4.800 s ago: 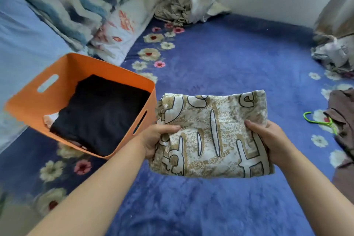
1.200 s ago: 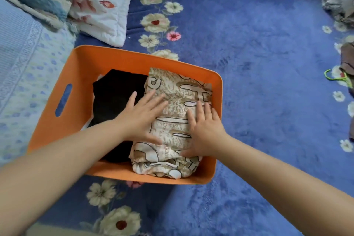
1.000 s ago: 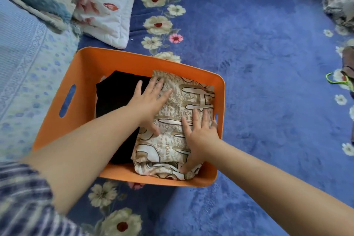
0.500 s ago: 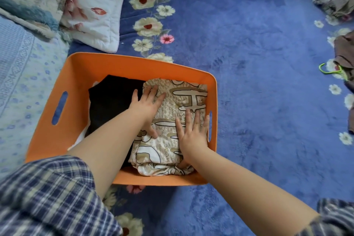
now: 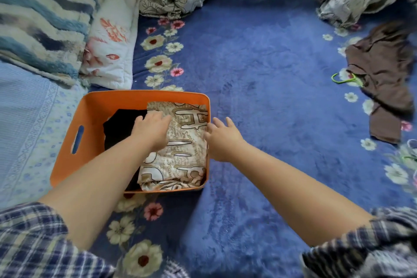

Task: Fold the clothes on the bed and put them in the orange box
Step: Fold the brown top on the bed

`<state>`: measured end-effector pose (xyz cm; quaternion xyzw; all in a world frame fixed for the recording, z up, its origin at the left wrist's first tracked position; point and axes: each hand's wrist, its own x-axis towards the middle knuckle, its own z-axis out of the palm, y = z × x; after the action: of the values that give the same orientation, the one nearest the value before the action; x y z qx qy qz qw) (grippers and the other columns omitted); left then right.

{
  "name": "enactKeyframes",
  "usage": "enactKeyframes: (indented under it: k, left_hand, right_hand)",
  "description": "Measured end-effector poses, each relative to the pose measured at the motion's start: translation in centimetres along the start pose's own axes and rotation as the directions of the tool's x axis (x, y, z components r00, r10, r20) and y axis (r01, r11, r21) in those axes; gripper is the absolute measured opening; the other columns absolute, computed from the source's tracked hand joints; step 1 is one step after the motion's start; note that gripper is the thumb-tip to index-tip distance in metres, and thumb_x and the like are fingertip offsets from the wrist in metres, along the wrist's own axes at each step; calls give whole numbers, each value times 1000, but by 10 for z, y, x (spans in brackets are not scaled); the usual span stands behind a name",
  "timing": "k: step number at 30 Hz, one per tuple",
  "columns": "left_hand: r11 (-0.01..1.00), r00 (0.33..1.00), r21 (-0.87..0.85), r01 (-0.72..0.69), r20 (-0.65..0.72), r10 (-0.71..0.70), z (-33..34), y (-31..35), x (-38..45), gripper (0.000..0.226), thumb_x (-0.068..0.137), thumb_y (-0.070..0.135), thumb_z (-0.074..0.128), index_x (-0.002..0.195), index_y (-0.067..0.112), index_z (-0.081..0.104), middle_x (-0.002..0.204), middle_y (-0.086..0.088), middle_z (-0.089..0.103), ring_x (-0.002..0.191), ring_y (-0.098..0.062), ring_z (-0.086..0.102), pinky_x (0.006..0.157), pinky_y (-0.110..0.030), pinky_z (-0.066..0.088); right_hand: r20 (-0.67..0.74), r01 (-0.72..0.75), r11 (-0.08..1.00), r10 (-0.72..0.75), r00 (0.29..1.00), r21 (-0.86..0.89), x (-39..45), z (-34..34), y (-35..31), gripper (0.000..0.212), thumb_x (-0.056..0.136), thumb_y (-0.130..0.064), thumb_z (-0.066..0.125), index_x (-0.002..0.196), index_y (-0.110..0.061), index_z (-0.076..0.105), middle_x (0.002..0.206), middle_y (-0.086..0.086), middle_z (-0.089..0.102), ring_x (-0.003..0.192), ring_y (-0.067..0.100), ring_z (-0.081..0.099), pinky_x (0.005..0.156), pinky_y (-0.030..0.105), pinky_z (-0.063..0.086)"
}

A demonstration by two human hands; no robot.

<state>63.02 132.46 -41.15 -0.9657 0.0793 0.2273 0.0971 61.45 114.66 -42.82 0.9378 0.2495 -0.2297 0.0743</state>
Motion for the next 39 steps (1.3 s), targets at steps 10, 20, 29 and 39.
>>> enactKeyframes:
  k: [10,20,29,39]
  left_hand:
    - [968,974,-229,-107,-220,56,-115,232,-51,52,91,30,50,138,14,36,142,-7,38,132,-26,33,101,-40,35]
    - [935,919,-199,-295,-328,220,-187,440,-49,50,93,27,48,141,23,33,144,-2,36,133,-25,29,101,-38,33]
    - [913,910,-224,-341,-323,261,-234,528,66,48,94,25,45,141,25,35,141,-2,39,131,-26,31,98,-38,36]
    - [949,977,-247,-194,-131,166,-165,597,206,41,93,27,45,132,14,44,133,-6,46,126,-26,38,91,-37,40]
  right_hand:
    - [-152,-246,927,296,943,282,-179,13,225,43,94,-28,46,133,-9,44,134,12,45,127,29,37,99,37,38]
    - [-259,-352,903,411,874,248,-312,42,383,41,91,-26,47,128,-9,50,133,10,47,125,26,40,99,36,39]
    - [-204,-417,852,491,847,317,-287,44,522,35,89,-24,48,120,-8,55,124,12,53,120,29,44,97,38,41]
    - [-85,-393,823,464,882,410,-194,136,632,35,92,-24,47,122,-7,53,125,13,53,120,31,45,96,38,41]
